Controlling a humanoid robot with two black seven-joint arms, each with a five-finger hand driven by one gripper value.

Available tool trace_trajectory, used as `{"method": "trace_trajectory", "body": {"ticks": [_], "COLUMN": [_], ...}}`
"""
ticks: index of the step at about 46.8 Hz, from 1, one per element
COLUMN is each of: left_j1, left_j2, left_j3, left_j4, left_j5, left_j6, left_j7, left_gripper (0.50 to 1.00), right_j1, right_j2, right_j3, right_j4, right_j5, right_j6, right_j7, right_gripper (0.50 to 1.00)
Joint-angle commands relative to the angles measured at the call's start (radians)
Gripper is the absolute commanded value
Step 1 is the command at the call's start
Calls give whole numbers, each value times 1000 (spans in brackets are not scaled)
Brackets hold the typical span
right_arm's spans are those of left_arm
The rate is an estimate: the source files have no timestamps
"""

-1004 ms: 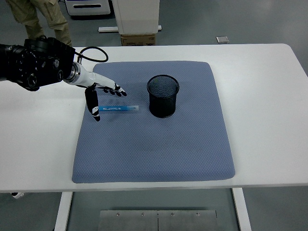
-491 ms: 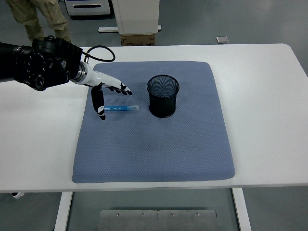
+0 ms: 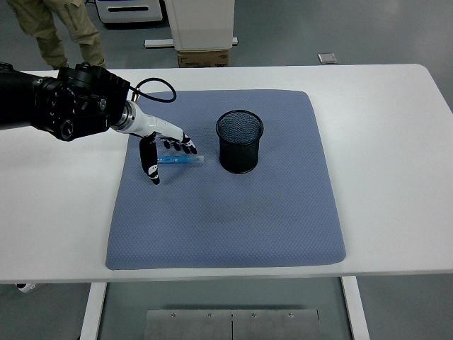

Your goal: Left hand places marker in pen holder

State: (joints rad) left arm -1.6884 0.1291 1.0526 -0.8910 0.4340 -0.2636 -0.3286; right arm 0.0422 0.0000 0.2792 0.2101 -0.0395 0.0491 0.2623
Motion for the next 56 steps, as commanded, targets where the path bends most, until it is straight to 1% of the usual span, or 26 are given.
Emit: {"method": "trace_trajectory", "body": {"ticks": [1,4,21,27,30,34,36,39,43,49,56], "left_j1": [1,1,1,1,6,13,13,13,15,15,15], "left_j2": [-5,-5,-20,-26,-26,-29,-32,-34,-34,-34,-36], "left_j3": [-2,-3,-10,-10,-10,-10,-10,-10,-10,-10,-10], "left_j4": [4,6,12,14,14,15,15,15,15,15,15], "left_j5": [0,0,2,2,2,3,6,12,15,15,17], "left_j6": [0,0,1,7,7,9,13,23,37,63,64], "left_j7": [-1,-1,0,-1,0,0,0,0,2,22,22], "left_gripper": [851,830,815,783,777,754,733,722,722,719,704], "right_j1": [1,-1,-1,1,-1,1,-1,1,1,1,1], "right_j2": [0,0,0,0,0,0,0,0,0,0,0], "right_j3": [0,0,0,0,0,0,0,0,0,0,0], "right_j4": [-1,0,0,0,0,0,0,0,0,0,0], "right_j5": [0,1,0,0,0,0,1,0,1,0,0], "right_j6": [0,0,0,0,0,0,0,0,0,0,0], "right_j7": [0,0,0,0,0,0,0,0,0,0,0], "right_gripper": [1000,1000,1000,1000,1000,1000,1000,1000,1000,1000,1000]}}
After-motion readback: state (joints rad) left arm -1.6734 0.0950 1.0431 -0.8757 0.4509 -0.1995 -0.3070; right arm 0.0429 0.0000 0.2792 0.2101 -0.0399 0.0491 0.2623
